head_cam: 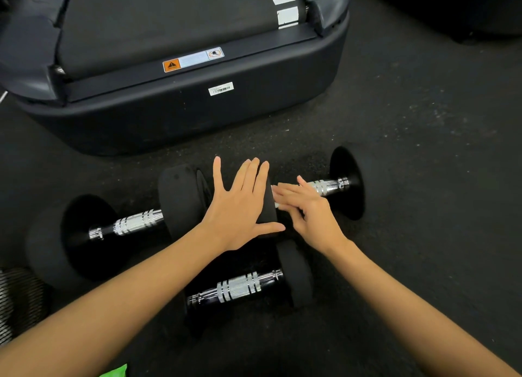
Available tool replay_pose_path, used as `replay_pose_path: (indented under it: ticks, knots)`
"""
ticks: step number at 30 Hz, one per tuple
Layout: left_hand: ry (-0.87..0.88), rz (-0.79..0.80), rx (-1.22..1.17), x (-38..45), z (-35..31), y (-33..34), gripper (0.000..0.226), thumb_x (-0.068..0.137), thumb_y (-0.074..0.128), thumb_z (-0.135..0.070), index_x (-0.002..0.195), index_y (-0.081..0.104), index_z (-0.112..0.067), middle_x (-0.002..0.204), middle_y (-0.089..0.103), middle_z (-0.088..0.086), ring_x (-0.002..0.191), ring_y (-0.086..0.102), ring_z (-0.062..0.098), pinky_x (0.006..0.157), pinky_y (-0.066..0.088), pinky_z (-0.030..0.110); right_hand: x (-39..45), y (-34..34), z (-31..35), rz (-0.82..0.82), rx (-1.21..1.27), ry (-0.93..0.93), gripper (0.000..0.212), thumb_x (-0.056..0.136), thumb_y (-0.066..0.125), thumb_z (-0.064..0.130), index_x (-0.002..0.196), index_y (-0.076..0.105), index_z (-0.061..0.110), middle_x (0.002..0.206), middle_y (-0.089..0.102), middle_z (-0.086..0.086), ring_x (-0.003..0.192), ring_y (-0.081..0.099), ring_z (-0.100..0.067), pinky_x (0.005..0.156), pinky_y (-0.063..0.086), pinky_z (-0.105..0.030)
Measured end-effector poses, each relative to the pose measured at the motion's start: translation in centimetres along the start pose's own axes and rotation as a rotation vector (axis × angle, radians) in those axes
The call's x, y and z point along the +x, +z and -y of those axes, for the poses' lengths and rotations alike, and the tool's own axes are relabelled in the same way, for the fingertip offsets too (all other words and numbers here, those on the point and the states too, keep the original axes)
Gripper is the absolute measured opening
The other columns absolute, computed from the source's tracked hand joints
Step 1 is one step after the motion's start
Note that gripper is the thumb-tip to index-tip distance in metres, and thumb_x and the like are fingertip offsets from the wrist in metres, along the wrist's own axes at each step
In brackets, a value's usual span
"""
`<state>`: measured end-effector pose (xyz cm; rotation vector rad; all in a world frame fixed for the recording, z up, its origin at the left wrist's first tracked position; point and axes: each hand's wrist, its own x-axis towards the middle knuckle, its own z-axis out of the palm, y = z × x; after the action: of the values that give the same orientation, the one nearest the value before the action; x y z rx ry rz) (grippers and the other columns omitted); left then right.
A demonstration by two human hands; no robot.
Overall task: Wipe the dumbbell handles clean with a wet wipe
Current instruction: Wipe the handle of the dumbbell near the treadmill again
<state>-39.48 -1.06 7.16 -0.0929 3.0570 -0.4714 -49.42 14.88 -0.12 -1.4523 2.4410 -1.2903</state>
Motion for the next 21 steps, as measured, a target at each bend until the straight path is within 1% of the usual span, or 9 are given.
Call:
replay_pose_path:
  ticks: [5,6,9,12,15,17,18,20,21]
  knots:
    - [-0.008,0.023,-0.016,0.1,0.1,0.0,0.113,0.078,0.007,-0.085,0.153,0.015,-0.001,0.158,0.026,0.017,0.147,0.026,0.027,0.109,0.010,0.072,-2.0,-0.3,-0.1,0.045,-0.008,-0.007,0.048,0.082,0.059,-0.017,0.123,0.067,0.007,0.136,0.059,-0.004,0.134,0.046,-0.012,0.118,0.021,-0.018]
    - [-0.008,0.027,-0.018,0.1,0.1,-0.1,0.113,0.078,0.007,-0.085,0.153,0.015,0.000,0.158,0.025,0.017,0.147,0.025,0.026,0.109,0.010,0.072,-2.4,-0.3,-0.1,0.063,-0.003,0.003,0.050,0.081,0.059,-0.018,0.124,0.066,0.007,0.136,0.059,-0.005,0.133,0.047,-0.014,0.117,0.025,-0.018]
    - [0.000,0.023,-0.033,0.0,0.1,-0.1,0.113,0.079,0.009,-0.085,0.153,0.015,0.000,0.159,0.024,0.016,0.147,0.025,0.026,0.109,0.009,0.072,-3.9,-0.8,-0.3,0.085,0.010,0.020,0.045,0.083,0.061,-0.015,0.121,0.069,0.008,0.126,0.067,-0.004,0.124,0.057,-0.013,0.113,0.037,-0.033]
    - [0.000,0.030,-0.078,-0.1,0.1,-0.2,0.113,0.079,0.016,-0.086,0.153,0.015,0.000,0.160,0.023,0.015,0.148,0.022,0.026,0.111,0.006,0.071,-4.4,-2.1,0.4,-0.088,0.197,0.162,0.029,0.089,0.064,-0.006,0.111,0.073,0.009,0.113,0.073,0.000,0.114,0.064,-0.006,0.109,0.043,-0.032]
    - [0.042,-0.011,-0.161,0.3,0.0,-0.9,0.112,0.080,0.026,-0.084,0.154,0.013,-0.001,0.162,0.014,0.014,0.150,0.010,0.025,0.114,0.003,0.067,-4.0,-3.7,1.8,-0.233,0.283,0.255,0.018,0.090,0.067,0.004,0.101,0.077,0.015,0.101,0.074,0.009,0.102,0.067,-0.006,0.093,0.052,-0.031]
    - [0.149,-0.078,-0.264,0.9,-0.3,-1.9,0.107,0.084,0.036,-0.079,0.155,0.009,-0.004,0.163,0.007,0.011,0.151,0.002,0.021,0.119,-0.001,0.058,-3.4,-4.5,2.7,-0.273,0.304,0.274,0.016,0.091,0.066,0.007,0.099,0.077,0.017,0.097,0.071,0.012,0.099,0.065,-0.011,0.087,0.051,-0.028]
    - [0.208,-0.103,-0.364,1.3,-0.6,-2.4,0.103,0.086,0.041,-0.075,0.155,0.007,-0.006,0.164,0.006,0.008,0.151,0.000,0.017,0.122,-0.002,0.048,-3.2,-4.8,3.0,-0.289,0.330,0.280,0.016,0.092,0.065,0.007,0.099,0.076,0.017,0.096,0.070,0.010,0.099,0.064,-0.014,0.086,0.050,-0.029]
    - [0.251,-0.052,-0.656,2.3,-1.6,-3.5,0.091,0.090,0.052,-0.061,0.156,0.008,-0.015,0.163,0.015,0.001,0.148,0.005,0.007,0.122,0.001,0.027,-2.8,-5.1,3.7,-0.327,0.394,0.298,0.016,0.094,0.063,0.007,0.100,0.074,0.016,0.097,0.069,0.006,0.098,0.064,-0.018,0.084,0.052,-0.036]
    - [0.243,0.008,-0.812,2.8,-2.2,-3.7,0.084,0.092,0.055,-0.052,0.156,0.010,-0.020,0.161,0.024,-0.002,0.146,0.015,0.004,0.121,0.011,0.024,-2.6,-5.3,4.0,-0.350,0.425,0.310,0.016,0.094,0.062,0.006,0.101,0.073,0.016,0.098,0.069,0.005,0.098,0.064,-0.019,0.084,0.052,-0.041]
